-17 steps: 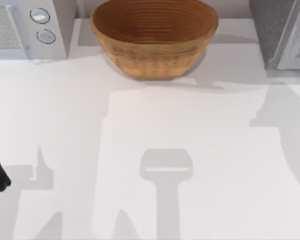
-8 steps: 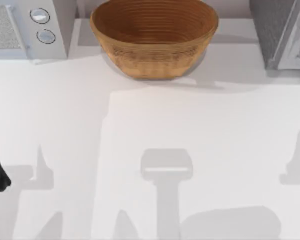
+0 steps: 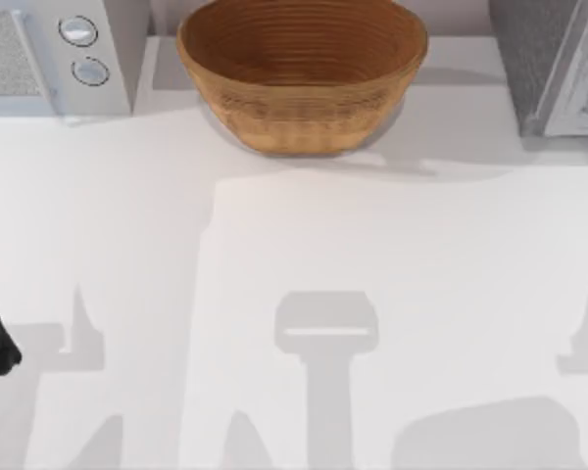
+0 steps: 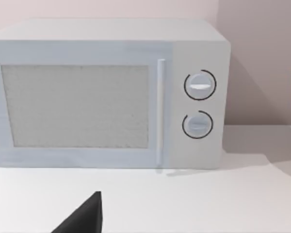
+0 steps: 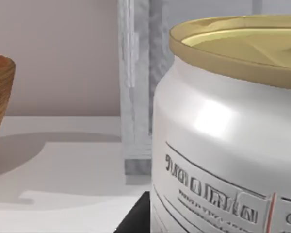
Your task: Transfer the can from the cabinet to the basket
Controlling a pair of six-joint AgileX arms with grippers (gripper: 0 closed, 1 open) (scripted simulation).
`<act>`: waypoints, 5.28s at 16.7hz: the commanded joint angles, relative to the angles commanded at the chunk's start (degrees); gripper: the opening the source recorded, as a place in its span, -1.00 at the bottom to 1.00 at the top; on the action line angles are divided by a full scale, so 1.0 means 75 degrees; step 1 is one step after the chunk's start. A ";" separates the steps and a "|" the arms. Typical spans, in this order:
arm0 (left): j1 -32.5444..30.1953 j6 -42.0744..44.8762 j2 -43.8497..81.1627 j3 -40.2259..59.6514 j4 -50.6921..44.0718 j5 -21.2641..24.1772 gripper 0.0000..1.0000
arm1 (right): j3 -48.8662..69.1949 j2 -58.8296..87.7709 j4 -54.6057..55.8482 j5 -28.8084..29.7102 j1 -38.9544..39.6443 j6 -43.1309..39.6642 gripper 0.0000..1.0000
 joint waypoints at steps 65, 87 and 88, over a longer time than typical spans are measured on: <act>0.0000 0.0000 0.0000 0.0000 0.0000 0.0000 1.00 | 1.4272 1.8033 0.3675 0.5137 0.4943 0.0121 1.00; 0.0000 0.0000 0.0000 0.0000 0.0000 0.0000 1.00 | 1.4272 1.8033 0.3675 0.5137 0.4943 0.0121 1.00; 0.0000 0.0000 0.0000 0.0000 0.0000 0.0000 1.00 | 1.4272 1.8033 0.3675 0.5137 0.4943 0.0121 1.00</act>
